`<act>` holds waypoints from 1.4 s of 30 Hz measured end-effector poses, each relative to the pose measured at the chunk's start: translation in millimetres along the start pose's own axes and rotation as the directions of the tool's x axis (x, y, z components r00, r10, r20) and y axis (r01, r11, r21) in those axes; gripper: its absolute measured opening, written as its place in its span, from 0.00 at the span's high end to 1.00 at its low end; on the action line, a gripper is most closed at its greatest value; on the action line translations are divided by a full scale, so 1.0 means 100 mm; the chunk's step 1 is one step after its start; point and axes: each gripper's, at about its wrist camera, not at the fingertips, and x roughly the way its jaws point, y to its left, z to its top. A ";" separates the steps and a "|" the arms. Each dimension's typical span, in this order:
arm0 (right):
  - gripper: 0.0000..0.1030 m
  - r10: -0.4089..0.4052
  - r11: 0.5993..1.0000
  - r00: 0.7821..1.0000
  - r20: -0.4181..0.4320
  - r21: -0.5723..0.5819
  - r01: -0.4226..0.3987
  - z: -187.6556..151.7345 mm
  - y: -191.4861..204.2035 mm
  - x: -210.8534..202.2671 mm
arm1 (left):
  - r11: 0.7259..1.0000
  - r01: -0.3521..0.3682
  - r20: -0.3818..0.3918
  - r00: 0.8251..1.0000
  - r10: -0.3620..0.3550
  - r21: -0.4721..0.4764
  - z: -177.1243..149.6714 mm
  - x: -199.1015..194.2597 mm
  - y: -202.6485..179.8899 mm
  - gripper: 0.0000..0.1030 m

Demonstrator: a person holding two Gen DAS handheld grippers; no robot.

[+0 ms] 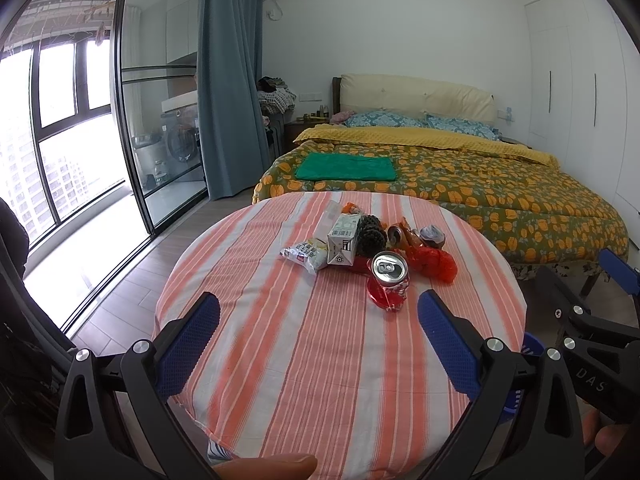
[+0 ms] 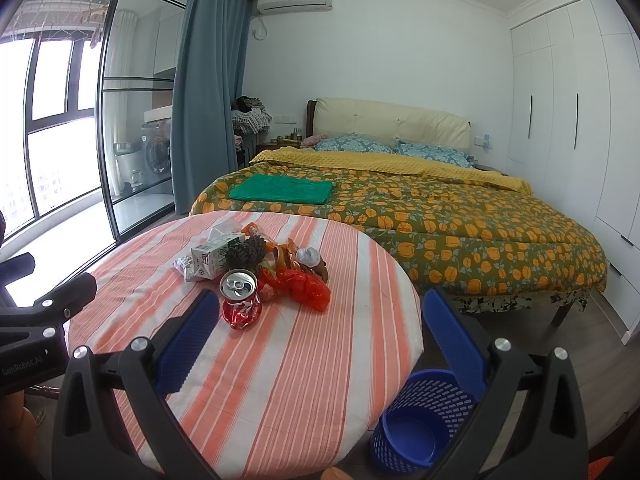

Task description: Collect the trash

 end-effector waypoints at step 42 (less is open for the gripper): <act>0.04 0.000 1.000 1.000 -0.003 0.000 0.000 0.00 -0.02 0.01 | 0.999 0.005 -0.016 1.000 -0.004 0.048 0.02 0.11 -0.02 0.05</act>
